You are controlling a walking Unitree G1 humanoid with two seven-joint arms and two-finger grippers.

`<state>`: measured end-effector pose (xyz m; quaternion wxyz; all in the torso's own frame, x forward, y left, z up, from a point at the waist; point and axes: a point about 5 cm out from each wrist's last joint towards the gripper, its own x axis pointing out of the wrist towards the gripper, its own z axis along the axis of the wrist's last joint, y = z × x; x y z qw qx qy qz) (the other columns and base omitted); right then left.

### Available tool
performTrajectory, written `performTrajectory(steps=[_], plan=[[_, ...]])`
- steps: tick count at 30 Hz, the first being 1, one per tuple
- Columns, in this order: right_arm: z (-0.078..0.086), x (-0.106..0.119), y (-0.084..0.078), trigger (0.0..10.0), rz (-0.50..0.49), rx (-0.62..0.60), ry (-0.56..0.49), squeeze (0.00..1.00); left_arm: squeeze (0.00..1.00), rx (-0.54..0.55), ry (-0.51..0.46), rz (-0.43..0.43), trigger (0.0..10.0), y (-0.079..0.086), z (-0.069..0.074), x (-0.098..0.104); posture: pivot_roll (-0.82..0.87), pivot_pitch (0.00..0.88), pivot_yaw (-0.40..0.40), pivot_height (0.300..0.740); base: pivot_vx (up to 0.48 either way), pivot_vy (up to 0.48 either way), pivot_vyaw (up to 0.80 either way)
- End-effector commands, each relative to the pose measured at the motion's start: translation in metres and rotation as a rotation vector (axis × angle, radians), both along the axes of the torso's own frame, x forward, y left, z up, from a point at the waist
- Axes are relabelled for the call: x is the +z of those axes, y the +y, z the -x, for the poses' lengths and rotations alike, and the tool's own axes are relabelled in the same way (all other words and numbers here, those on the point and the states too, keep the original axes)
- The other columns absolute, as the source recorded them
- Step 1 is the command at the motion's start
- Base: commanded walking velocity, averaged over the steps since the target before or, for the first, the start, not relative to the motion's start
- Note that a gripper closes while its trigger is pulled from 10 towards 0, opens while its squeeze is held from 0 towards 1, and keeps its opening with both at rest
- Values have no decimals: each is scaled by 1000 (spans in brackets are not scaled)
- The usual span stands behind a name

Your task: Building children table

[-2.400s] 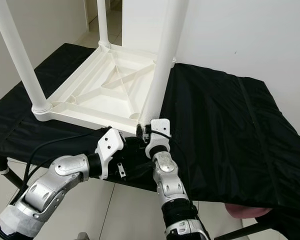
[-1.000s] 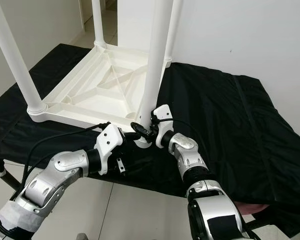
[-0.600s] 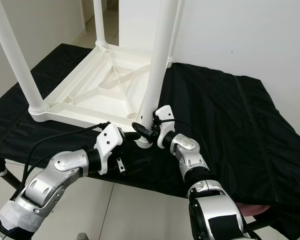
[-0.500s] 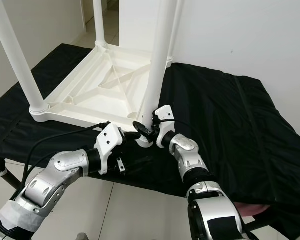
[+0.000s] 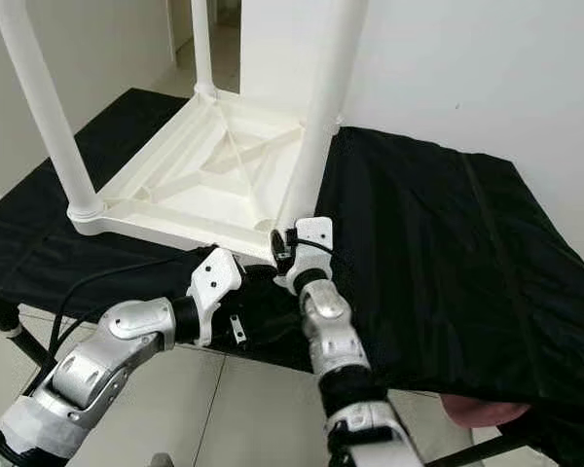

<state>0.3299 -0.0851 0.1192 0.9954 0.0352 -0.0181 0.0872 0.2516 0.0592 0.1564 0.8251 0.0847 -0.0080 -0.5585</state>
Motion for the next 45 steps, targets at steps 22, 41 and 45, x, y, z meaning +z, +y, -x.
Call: performTrajectory(steps=[22, 41, 45], plan=[[13, 1, -34, 10000, 67, 237, -60, 0, 0, -30, 2, -17, 10000, -5, 8, -5, -40, 0, -104, 740, 0, 0, 0], [-9, -3, -32, 0, 182, 621, -11, 0, 0, -70, -58, -45, 10000, -3, -4, 6, -30, 0, -81, 740, 0, 0, 0], [-9, -4, -28, 0, 175, 645, -7, 0, 0, -72, -66, -47, 10000, -3, -6, 8, -32, 0, -78, 740, 0, 0, 0]])
